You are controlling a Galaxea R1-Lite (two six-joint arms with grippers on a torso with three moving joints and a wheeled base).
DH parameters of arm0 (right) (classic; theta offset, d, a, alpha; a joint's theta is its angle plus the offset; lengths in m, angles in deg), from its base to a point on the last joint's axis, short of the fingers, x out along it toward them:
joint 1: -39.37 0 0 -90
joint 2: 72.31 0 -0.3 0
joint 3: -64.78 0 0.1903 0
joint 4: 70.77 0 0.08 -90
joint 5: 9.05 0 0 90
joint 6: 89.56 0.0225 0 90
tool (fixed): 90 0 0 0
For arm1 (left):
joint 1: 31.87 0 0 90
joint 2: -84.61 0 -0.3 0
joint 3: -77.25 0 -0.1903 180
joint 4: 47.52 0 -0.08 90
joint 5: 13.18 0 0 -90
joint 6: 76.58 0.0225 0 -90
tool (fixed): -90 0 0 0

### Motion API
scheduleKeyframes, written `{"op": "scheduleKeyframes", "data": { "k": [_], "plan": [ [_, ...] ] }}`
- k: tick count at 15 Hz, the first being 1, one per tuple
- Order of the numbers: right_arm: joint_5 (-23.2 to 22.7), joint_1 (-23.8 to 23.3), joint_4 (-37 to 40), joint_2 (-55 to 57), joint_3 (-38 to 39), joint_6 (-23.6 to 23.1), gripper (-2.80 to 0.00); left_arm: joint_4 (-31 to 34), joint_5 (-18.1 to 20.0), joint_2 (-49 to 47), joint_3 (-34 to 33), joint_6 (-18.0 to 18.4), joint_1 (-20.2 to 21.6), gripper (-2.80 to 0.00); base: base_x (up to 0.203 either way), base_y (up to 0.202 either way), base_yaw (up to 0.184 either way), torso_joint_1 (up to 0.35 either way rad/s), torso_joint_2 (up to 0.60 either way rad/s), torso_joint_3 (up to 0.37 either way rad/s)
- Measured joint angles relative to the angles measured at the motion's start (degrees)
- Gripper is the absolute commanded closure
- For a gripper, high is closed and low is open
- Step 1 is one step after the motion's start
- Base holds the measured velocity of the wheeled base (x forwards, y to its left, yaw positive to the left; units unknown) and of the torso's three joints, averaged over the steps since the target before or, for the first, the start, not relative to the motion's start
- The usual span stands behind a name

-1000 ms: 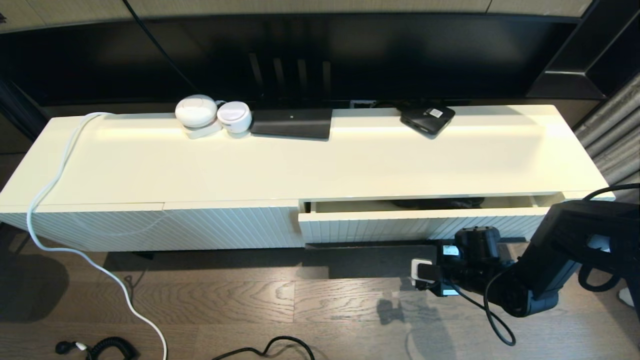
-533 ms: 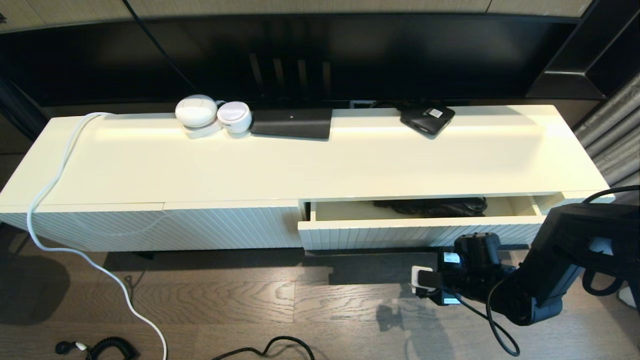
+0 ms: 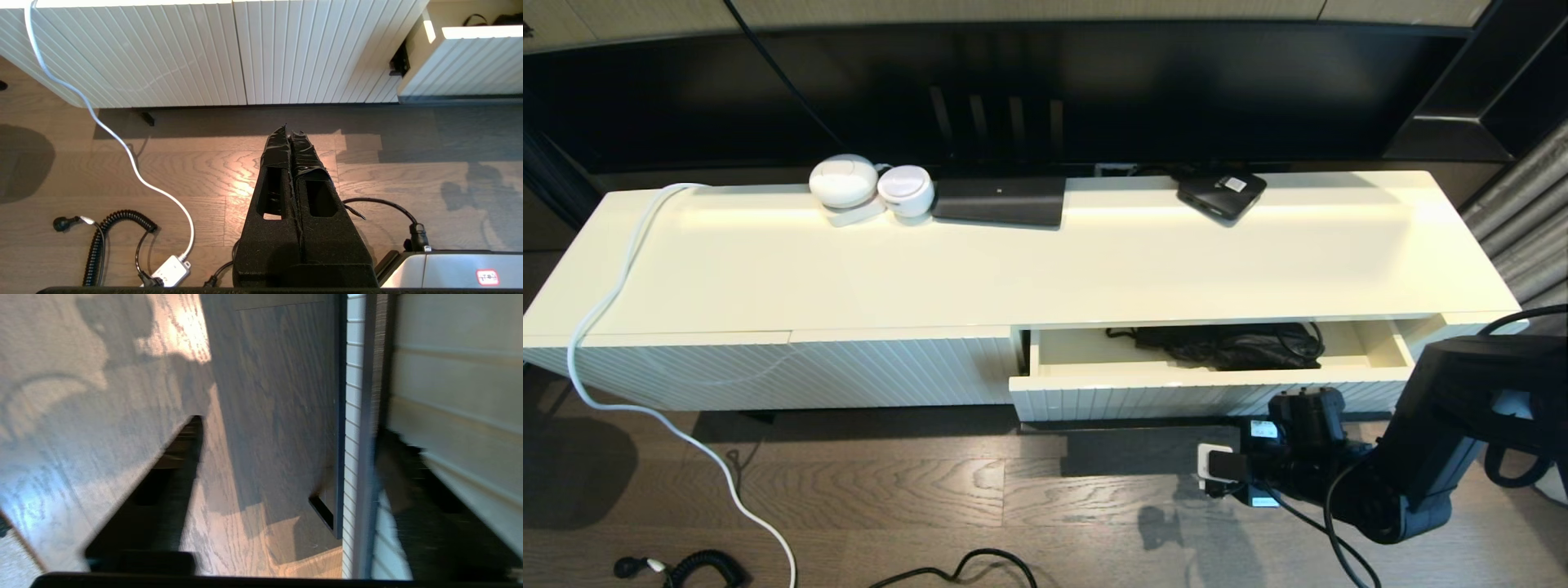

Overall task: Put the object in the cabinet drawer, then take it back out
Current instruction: Open the drawer

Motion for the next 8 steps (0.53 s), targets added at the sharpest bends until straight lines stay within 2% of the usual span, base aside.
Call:
{"op": "scheduleKeyframes", "data": {
  "k": [8],
  "plan": [
    [0.0,0.1,2.4,-11.5,4.8,0.1,0.0,0.0,0.0,0.0,0.0,0.0,0.0,0.0,0.0,0.0,0.0,0.0,0.0,0.0]
  ]
}}
